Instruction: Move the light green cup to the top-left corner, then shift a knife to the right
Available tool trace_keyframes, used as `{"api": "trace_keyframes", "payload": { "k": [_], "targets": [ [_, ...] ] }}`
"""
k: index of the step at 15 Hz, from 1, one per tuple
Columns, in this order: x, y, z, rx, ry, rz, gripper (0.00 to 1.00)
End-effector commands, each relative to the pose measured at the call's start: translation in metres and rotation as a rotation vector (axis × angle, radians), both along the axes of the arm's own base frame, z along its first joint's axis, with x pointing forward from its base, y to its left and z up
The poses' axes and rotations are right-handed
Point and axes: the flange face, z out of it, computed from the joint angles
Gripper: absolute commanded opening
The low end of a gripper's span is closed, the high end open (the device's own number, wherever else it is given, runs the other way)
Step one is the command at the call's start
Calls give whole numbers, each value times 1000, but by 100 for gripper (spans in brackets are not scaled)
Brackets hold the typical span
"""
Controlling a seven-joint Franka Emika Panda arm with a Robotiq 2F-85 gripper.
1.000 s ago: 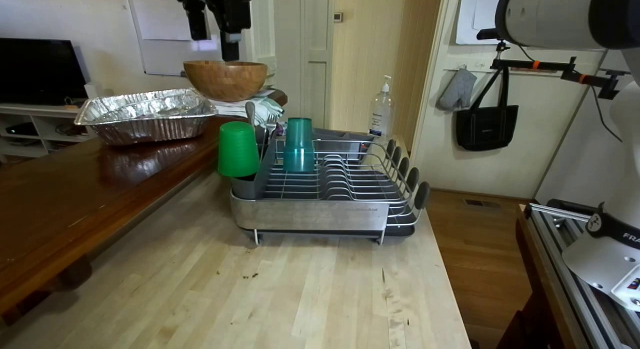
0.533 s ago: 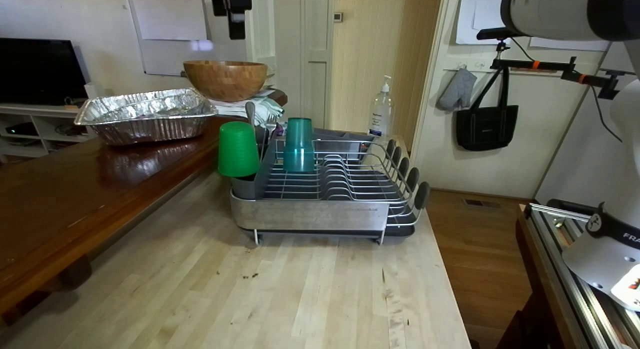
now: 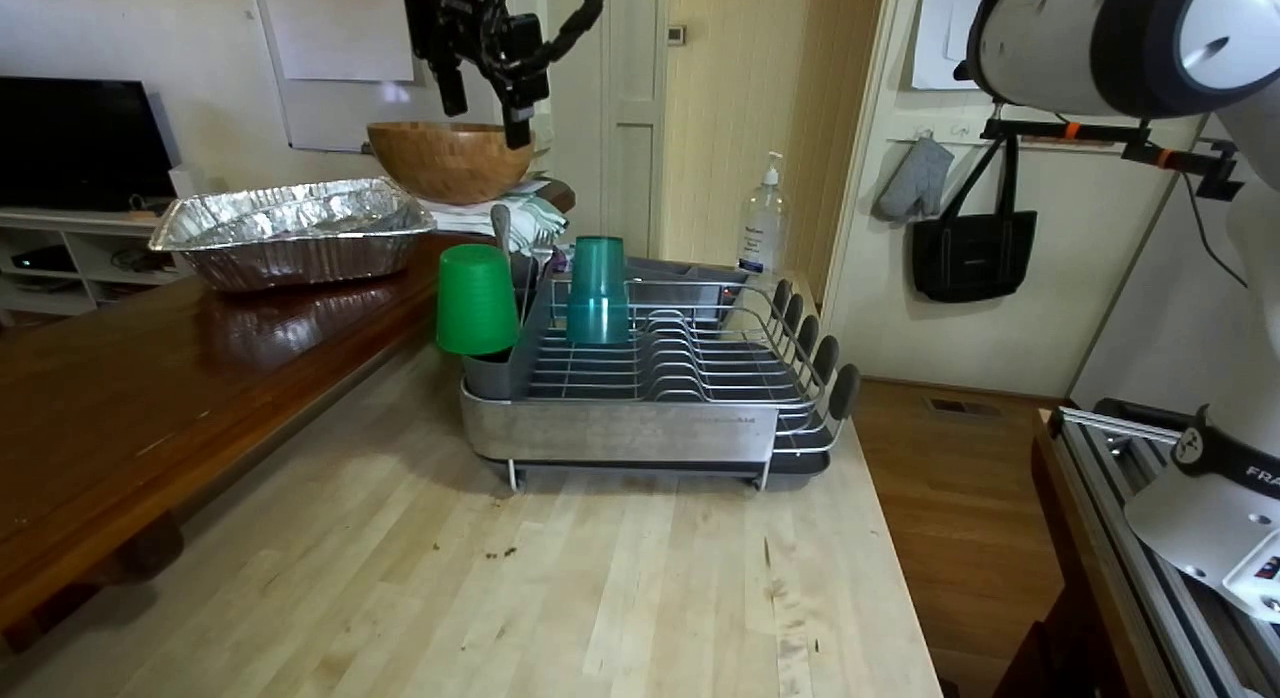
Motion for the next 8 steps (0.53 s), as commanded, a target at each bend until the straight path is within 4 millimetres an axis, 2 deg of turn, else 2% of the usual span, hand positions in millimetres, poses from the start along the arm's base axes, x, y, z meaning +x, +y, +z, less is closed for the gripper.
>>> {"api": "trace_keyframes", "payload": {
  "k": [1,3,4,8],
  "targets": [
    [1,-3,0,0,0,-4,100],
    [-2,4,-1,-8,19,42,100],
    [-1,5,-11,8,75,133,100],
    [10,-10,-41,29,183,293,100]
  ]
}}
